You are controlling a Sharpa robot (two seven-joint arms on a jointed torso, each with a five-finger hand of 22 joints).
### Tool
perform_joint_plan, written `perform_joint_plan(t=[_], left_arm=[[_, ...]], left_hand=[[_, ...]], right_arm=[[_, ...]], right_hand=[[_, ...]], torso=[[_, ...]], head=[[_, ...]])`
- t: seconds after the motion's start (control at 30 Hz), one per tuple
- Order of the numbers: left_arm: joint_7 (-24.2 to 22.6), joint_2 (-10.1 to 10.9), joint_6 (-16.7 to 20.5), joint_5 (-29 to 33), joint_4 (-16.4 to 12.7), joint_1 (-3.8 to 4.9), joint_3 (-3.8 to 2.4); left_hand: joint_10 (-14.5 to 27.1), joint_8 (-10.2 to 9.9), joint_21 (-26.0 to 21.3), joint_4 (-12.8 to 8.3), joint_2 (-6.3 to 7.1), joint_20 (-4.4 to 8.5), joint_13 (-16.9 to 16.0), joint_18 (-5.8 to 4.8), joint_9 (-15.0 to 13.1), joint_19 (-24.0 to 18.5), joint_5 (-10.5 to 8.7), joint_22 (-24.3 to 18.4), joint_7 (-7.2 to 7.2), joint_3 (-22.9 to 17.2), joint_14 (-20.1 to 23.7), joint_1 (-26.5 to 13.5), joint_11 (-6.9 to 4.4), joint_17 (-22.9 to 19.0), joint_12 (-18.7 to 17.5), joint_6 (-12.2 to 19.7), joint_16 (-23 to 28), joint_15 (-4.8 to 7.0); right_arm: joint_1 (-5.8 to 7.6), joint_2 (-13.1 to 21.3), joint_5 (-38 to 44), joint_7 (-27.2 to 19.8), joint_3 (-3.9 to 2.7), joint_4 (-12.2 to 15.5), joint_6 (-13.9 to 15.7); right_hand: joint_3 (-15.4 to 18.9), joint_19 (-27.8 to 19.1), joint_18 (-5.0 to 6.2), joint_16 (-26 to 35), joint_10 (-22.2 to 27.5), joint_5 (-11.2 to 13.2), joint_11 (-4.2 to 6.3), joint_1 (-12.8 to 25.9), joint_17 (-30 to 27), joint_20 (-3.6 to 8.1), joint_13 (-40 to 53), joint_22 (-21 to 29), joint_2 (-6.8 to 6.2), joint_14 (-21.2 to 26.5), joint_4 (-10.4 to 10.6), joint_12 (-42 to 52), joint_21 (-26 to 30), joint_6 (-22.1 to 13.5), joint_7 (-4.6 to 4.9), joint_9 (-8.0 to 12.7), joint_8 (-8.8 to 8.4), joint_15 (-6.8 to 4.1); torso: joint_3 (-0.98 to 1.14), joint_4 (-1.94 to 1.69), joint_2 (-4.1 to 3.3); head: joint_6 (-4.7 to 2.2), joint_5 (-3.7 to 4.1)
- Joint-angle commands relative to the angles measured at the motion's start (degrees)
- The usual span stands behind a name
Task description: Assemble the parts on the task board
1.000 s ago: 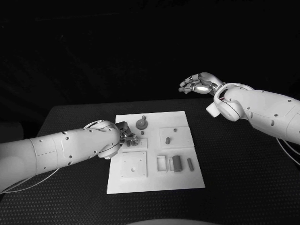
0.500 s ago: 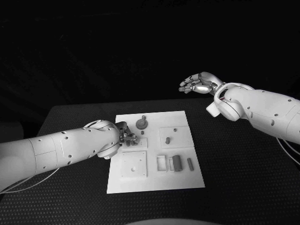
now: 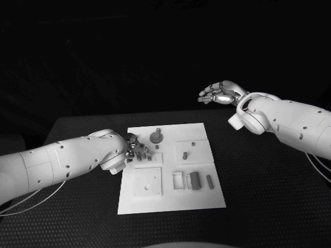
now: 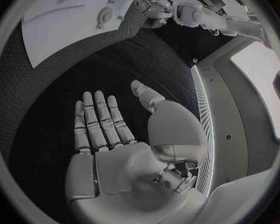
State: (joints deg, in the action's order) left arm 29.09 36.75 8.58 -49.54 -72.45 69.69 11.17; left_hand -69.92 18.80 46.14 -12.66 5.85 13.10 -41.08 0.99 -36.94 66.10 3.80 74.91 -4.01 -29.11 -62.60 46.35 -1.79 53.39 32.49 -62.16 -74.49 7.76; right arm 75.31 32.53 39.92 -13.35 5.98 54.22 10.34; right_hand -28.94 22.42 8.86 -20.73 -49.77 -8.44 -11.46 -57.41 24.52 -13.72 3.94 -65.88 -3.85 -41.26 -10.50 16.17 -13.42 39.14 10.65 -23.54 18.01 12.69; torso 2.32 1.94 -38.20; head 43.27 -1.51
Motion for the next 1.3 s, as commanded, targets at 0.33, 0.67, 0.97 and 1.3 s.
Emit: perform_joint_plan(t=[0.33,0.67,0.97,1.3], left_arm=[[-3.2,1.4,-10.1,8.9,2.7,3.89,-1.83],[-8.7,-2.2,-7.5,-5.5,12.7,5.84,-1.81],[-9.8,-6.8,-4.1,-11.6,22.0,6.02,-1.85],[-9.7,-10.9,-8.4,-12.2,28.3,5.83,-1.70]], left_hand=[[2.8,-2.9,-7.5,-0.7,-1.38,-3.23,6.8,2.77,1.4,-7.1,-0.27,-2.0,-3.10,-0.2,7.6,1.5,3.34,-4.9,-9.6,6.3,7.2,-3.51],[4.8,-4.3,-11.2,2.6,-5.63,-4.33,10.7,3.88,1.9,-4.1,-0.90,-5.1,-4.32,0.6,3.6,-1.9,4.89,-8.0,-16.6,10.9,12.1,-4.71],[4.8,-4.1,-14.8,-0.1,1.06,-5.35,12.8,3.45,2.3,-5.2,-1.00,-7.2,-4.07,0.6,4.3,0.0,5.61,-9.4,-19.6,12.3,16.8,-5.56],[4.4,-4.3,-15.7,1.2,3.28,-5.72,13.8,3.31,2.6,-5.5,-0.99,-7.4,-4.48,-0.4,4.8,0.6,5.93,-8.8,-21.0,13.4,17.4,-5.95]], right_arm=[[-0.05,0.0,0.3,-0.4,-0.02,-0.5,-0.6],[-0.06,-0.1,0.3,-0.2,-0.02,-1.2,-1.3],[-0.06,-0.2,0.3,-0.2,-0.02,-1.4,-1.2],[-0.06,-0.4,0.3,-0.2,-0.02,-1.2,-1.2]], right_hand=[[-0.1,0.0,-0.77,0.4,-0.4,0.0,0.04,-0.4,0.1,0.10,-0.1,-0.1,-0.23,0.3,0.4,-0.4,0.4,-0.2,1.77,0.1,0.35,0.01],[-0.1,0.5,-0.58,0.1,-0.5,0.0,-0.05,-0.3,0.3,0.15,0.0,-0.3,-0.11,-0.4,0.7,-0.6,0.4,-0.3,1.87,0.3,0.44,-0.27],[-0.1,0.8,-0.49,0.0,-0.5,0.0,-0.06,-0.3,0.4,0.17,0.0,-0.3,-0.12,-0.6,0.8,-0.7,0.5,-0.3,1.90,0.4,0.48,-0.33],[-0.1,0.8,-0.46,0.0,-0.6,0.0,-0.08,-0.3,0.4,0.18,0.0,-0.3,-0.15,-0.7,0.8,-0.7,0.5,-0.3,1.93,0.4,0.49,-0.36]], torso=[[0.06,0.01,-0.02],[0.05,0.06,-0.05],[0.02,0.06,-0.08],[0.01,0.12,-0.12]], head=[[-0.95,-0.26],[-1.82,-0.52],[-2.59,-0.94],[-3.04,-1.35]])
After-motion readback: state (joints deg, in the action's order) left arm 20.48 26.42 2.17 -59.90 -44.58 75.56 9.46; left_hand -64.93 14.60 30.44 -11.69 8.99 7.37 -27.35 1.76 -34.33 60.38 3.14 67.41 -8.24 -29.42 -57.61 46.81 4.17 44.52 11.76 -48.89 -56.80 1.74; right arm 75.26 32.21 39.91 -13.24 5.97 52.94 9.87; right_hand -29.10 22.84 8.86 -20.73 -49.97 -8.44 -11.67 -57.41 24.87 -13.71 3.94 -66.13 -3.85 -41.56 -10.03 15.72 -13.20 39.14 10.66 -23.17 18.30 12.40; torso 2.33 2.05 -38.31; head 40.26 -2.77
